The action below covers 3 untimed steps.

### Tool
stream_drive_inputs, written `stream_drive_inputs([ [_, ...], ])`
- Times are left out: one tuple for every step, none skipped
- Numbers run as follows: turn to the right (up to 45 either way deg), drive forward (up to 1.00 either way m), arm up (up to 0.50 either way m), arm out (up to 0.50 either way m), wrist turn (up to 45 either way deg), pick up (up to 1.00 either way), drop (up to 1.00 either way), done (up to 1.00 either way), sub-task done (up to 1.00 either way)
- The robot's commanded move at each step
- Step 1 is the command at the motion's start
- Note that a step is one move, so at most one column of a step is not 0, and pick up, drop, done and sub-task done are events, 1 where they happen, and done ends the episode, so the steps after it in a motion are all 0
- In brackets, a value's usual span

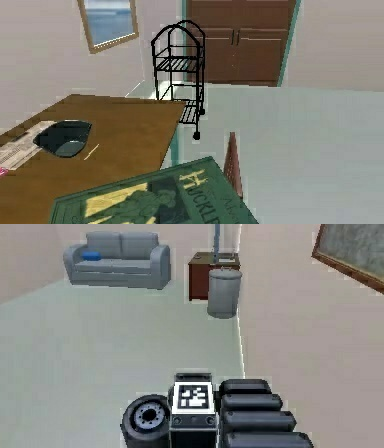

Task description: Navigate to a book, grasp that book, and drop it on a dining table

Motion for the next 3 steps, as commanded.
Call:
stream_drive_inputs([
  [0.0,0.05,0.00,0.00,0.0,0.00,0.00,0.00,0.00],
  [-45.0,0.00,0.00,0.00,0.0,0.00,0.00,0.00,0.00],
  [-45.0,0.00,0.00,0.00,0.0,0.00,0.00,0.00,0.00],
])
